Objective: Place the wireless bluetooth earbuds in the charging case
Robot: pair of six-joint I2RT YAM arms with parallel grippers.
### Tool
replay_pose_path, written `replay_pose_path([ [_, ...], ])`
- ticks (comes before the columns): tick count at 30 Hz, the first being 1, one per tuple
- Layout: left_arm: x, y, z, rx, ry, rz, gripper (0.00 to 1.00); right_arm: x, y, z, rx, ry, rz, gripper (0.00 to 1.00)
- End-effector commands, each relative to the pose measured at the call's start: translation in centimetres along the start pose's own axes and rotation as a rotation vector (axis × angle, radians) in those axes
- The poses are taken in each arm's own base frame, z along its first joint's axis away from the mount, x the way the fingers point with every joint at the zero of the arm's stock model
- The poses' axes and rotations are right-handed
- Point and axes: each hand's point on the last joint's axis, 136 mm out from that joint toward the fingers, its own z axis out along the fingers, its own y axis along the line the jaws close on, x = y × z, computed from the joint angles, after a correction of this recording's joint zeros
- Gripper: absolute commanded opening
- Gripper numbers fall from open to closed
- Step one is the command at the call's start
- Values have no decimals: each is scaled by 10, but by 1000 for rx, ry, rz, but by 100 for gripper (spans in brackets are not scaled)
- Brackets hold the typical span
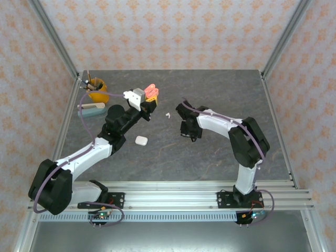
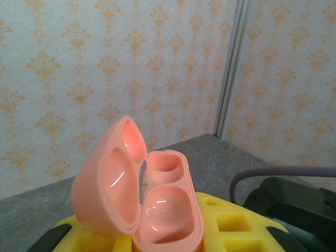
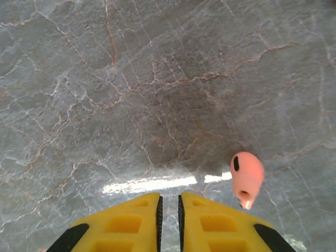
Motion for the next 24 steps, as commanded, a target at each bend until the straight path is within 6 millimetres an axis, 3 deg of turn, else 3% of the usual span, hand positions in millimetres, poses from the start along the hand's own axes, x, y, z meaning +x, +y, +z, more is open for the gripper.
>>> replay_pose_path([
  [1, -23, -2, 1, 14, -67, 2, 0, -9, 2, 1, 26, -21, 17, 18],
  [7, -24, -1, -1, 10, -67, 7, 0, -11, -6, 5, 73, -28, 6, 17],
  [13, -23, -2, -1, 13, -65, 6, 0, -12, -30, 2, 104, -35, 37, 17],
  [24, -24, -2, -1, 16, -67, -1, 0, -20, -86, -36, 141, -93, 103, 17],
])
